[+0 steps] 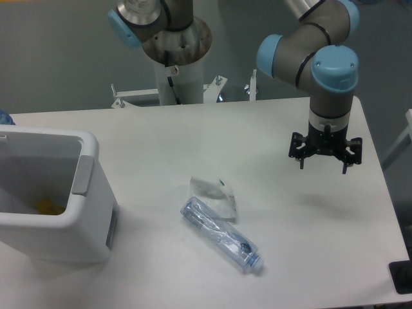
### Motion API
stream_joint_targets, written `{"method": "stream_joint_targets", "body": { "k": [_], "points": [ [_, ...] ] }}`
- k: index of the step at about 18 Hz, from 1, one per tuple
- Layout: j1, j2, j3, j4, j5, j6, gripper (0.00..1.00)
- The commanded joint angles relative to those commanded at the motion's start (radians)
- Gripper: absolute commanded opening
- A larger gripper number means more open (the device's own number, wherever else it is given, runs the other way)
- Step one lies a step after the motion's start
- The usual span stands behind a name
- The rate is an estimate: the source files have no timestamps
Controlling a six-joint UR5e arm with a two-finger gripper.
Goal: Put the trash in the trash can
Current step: 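Move the gripper over the clear plastic bag and lower it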
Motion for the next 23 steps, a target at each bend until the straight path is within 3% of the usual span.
{"method": "stream_joint_targets", "body": {
  "k": [11,16,21,23],
  "points": [
    [-0.003,0.000,-0.031,0.006,-0.003,-0.002,1.00],
    [-0.018,0.003,-0.116,0.072,-0.003,-0.003,1.00],
    [-0.080,-0.001,-0.156,0.072,-0.002,-0.008,1.00],
    [-0.095,-0.014,-0.161,0.072,-0.005,-0.079,1.00]
  ]
}}
